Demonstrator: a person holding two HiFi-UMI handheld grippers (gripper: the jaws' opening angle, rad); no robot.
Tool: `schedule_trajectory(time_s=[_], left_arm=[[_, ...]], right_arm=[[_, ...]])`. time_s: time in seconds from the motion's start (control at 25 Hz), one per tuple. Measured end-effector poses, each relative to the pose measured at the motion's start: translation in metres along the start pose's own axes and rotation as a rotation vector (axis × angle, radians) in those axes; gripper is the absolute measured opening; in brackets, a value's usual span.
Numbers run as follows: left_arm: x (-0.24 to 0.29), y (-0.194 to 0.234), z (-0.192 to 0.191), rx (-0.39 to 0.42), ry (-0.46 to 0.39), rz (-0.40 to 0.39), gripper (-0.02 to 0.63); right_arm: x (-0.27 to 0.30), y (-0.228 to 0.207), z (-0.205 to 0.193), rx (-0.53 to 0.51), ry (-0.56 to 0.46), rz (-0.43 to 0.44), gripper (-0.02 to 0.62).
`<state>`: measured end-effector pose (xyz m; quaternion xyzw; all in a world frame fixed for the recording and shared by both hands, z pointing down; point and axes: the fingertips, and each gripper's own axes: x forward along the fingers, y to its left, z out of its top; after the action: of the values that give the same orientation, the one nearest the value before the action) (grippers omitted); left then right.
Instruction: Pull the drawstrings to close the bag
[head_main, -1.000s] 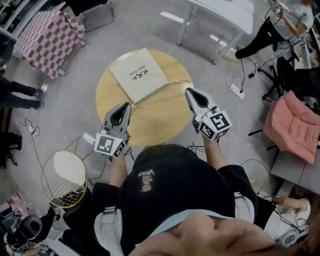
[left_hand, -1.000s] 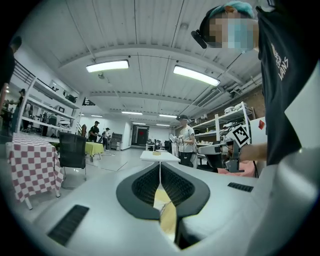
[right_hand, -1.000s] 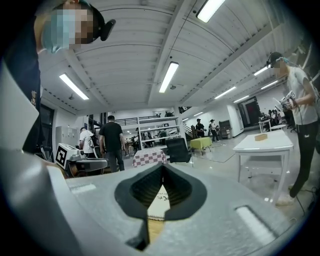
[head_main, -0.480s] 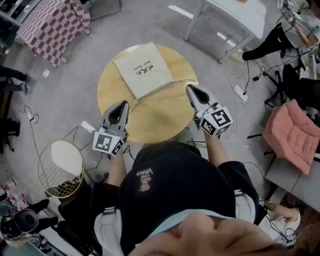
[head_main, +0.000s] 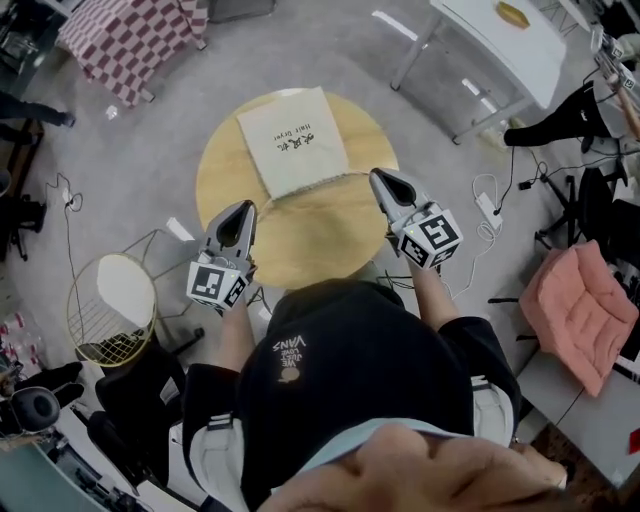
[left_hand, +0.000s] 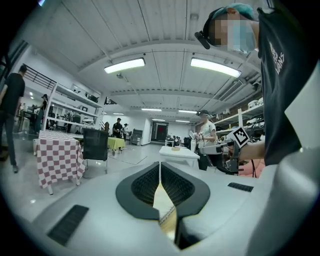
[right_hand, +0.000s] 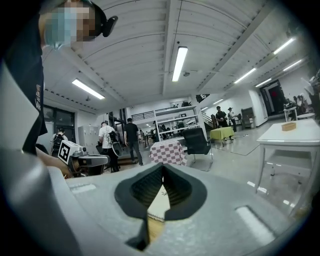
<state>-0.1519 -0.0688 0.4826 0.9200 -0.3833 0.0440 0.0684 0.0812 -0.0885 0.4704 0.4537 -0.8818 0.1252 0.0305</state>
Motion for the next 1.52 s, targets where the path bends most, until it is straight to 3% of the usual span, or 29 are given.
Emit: schedule_trajectory(time_s=[0.68, 1.52], left_arm=[[0.005, 0.003, -0.018, 0.019, 0.009, 0.202, 0.003], [-0.004, -0.009, -0.055, -0.058, 0.033, 0.291, 0.003]], right_arm=[[0.031, -0.036, -0.012, -0.038, 0.056, 0.156, -0.002], [0.064, -0.054, -0.09, -0.063, 0.217, 0.248, 0.0]])
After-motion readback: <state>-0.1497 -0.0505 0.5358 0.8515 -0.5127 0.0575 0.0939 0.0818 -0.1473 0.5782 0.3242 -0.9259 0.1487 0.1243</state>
